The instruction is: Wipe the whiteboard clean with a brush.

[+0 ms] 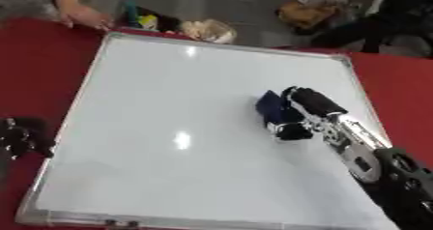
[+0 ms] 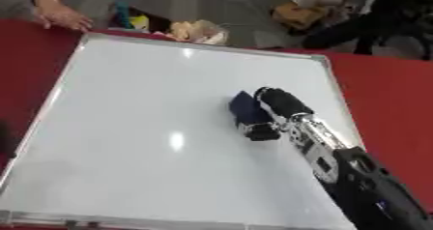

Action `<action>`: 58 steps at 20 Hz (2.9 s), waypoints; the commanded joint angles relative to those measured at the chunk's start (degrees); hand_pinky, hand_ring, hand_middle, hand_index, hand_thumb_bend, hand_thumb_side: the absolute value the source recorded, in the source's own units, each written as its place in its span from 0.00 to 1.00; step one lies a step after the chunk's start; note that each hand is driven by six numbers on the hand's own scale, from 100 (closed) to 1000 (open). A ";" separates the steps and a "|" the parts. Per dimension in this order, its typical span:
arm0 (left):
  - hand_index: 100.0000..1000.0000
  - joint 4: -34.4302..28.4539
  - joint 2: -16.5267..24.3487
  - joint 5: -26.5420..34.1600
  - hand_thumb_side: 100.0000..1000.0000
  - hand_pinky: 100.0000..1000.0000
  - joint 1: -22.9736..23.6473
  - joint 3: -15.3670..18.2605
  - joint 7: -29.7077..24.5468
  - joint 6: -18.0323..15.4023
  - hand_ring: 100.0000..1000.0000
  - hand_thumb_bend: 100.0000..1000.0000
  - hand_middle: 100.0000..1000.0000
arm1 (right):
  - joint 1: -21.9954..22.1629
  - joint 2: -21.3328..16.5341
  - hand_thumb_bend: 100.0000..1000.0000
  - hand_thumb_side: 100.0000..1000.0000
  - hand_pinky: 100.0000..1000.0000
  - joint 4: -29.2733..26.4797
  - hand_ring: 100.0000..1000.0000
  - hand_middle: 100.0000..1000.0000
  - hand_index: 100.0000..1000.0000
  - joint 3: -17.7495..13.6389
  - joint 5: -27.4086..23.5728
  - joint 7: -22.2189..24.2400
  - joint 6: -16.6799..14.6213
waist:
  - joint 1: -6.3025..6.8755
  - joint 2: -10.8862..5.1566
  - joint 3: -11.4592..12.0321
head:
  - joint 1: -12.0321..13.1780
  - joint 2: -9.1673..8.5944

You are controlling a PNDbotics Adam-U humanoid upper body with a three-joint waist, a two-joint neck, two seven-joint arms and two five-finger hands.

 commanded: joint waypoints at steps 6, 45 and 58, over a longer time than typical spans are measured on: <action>0.62 -0.92 0.70 0.35 0.90 0.43 -0.34 -0.11 -0.15 -0.12 0.49 0.69 0.52 | 1.32 1.29 0.00 0.44 0.62 0.32 0.57 0.51 0.38 2.38 0.21 1.27 0.01 | 0.76 -0.41 0.05 | -0.14 0.36; 0.62 -0.81 1.00 0.79 0.90 0.43 0.26 0.20 0.12 -0.23 0.49 0.69 0.52 | 8.02 -3.23 0.00 0.42 0.61 3.00 0.56 0.51 0.38 -6.15 -4.89 -4.18 8.47 | 1.70 -1.93 -2.60 | 1.58 0.57; 0.62 -0.88 1.08 0.64 0.90 0.43 0.16 0.18 -0.03 -0.27 0.49 0.69 0.52 | 7.46 -3.80 0.00 0.42 0.61 2.97 0.56 0.51 0.38 -6.68 -5.36 -4.39 9.02 | 1.37 -1.50 -1.62 | 1.72 0.37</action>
